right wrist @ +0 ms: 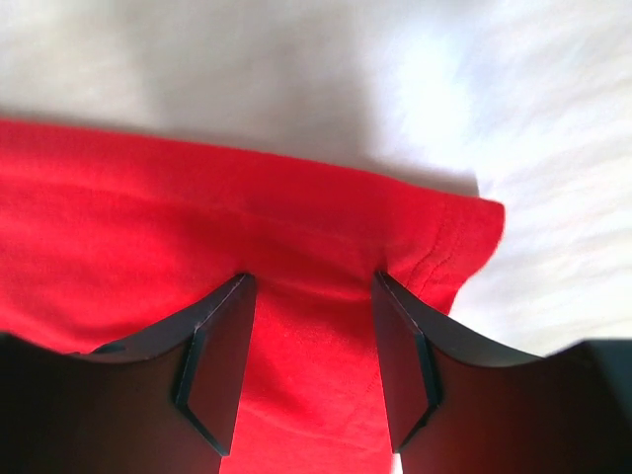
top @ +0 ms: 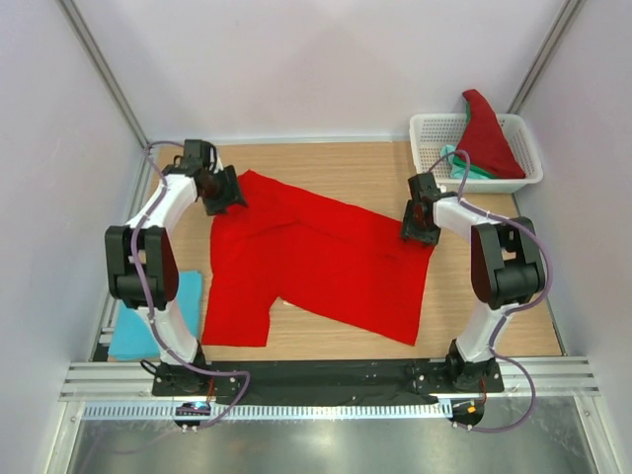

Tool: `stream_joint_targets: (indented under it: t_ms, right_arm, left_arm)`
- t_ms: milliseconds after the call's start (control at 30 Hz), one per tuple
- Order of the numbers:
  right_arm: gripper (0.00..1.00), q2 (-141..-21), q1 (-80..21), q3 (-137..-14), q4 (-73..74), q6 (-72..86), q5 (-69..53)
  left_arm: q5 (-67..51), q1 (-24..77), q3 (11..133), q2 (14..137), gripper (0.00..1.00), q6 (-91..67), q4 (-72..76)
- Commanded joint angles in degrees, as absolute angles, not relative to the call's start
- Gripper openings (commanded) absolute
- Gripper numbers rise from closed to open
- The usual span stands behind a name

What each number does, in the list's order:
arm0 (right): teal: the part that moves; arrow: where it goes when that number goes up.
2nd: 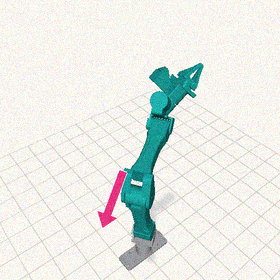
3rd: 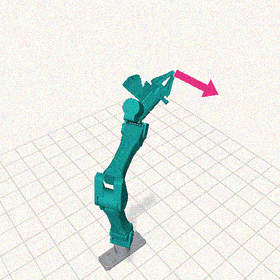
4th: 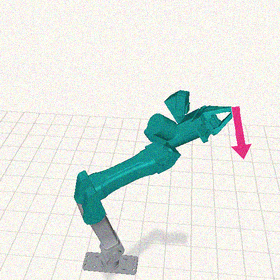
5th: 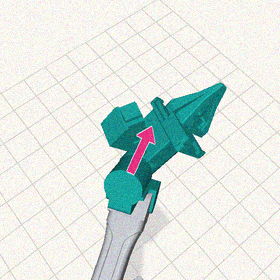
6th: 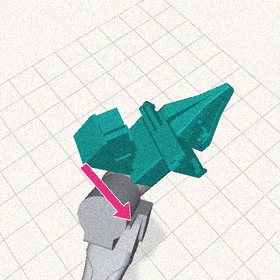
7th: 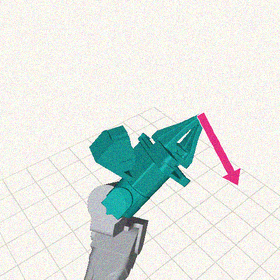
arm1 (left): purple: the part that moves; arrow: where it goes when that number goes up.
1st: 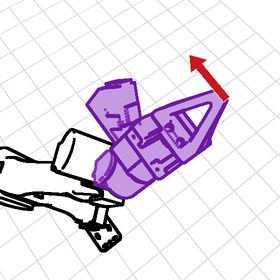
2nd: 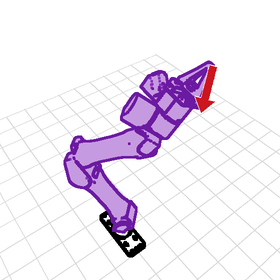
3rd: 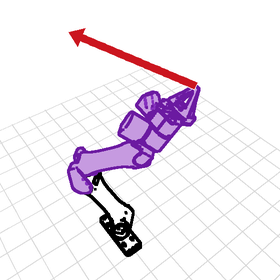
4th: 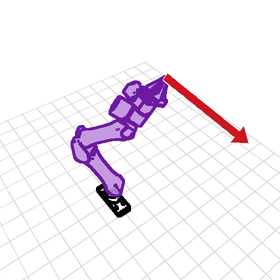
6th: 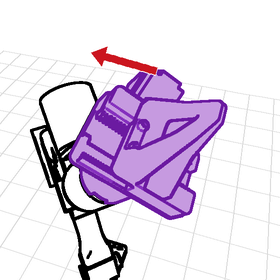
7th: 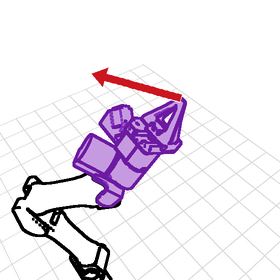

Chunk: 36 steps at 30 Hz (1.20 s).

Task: Fold and stack the t-shirts
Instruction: Fold the tshirt

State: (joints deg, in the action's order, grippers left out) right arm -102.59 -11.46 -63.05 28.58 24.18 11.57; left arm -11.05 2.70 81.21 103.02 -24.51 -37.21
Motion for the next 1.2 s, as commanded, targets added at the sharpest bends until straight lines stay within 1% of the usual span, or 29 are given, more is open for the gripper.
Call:
stream_joint_targets:
  t_ms: [0, 67, 133, 167, 200, 267, 367, 433, 533, 667, 733, 900, 1167]
  right_arm:
    - [0.57, -110.02, -7.21, -66.15, 27.85, 19.71, 18.72]
    - [0.57, -110.83, -7.12, -68.72, 29.78, 18.81, 16.54]
    - [0.63, -108.56, -7.99, -70.22, 31.81, 18.98, 14.86]
    - [0.69, -107.15, -8.43, -70.4, 32.34, 18.9, 14.51]
    - [0.7, -103.75, -9.48, -70.75, 33.74, 18.37, 14.5]
    - [0.72, -100.39, -9.93, -71.01, 35.15, 17.84, 14.15]
    - [0.72, -93.44, -10.02, -70.93, 37.35, 17.75, 11.78]
    - [0.71, -89.32, -9.93, -70.05, 39.02, 18.19, 10.99]
    - [0.71, -86.23, -9.93, -67.95, 40.25, 18.89, 9.76]
    - [0.71, -83.5, -9.93, -64.96, 40.6, 19.95, 9.14]
    - [0.71, -83.5, -9.93, -64.78, 40.61, 19.86, 8.96]
    - [0.71, -84.2, -9.84, -66.18, 40.52, 19.69, 7.91]
    - [0.71, -84.2, -9.84, -64.96, 40.25, 19.51, 6.68]
  left_arm:
    - [-16.61, 4.74, 89.27, 108.34, 0.62, -21.45, -33.93]
    - [-16.44, 5.8, 92.88, 111.52, 0.63, -19.61, -35.76]
    - [-15.74, 7.73, 98.31, 115.46, 0.63, -18.29, -37.35]
    - [-15.65, 9.13, 99.74, 116.62, 0.63, -16.19, -38.22]
    - [-15.47, 9.75, 102.54, 117.94, 0.62, -14.95, -38.67]
    - [-14.42, 11.42, 105.02, 121.19, 0.55, -12.84, -40.51]
    - [-10.83, 13.0, 108.28, 124.35, 0.49, -9.32, -43.05]
    - [-9.06, 13.27, 109.07, 125.41, 0.48, -8.61, -43.68]
    - [-5.2, 13.71, 109.25, 126.38, 0.46, -9.14, -44.47]
    - [-0.44, 15.55, 109.51, 127.18, 0.38, -9.75, -45.61]
    - [2.09, 15.99, 108.99, 127.35, 0.39, -10.72, -45.79]
    - [4.75, 17.23, 108.89, 128.49, 0.44, -11.69, -45.88]
    - [5.97, 17.23, 109.51, 129.37, 0.43, -11.69, -43.42]
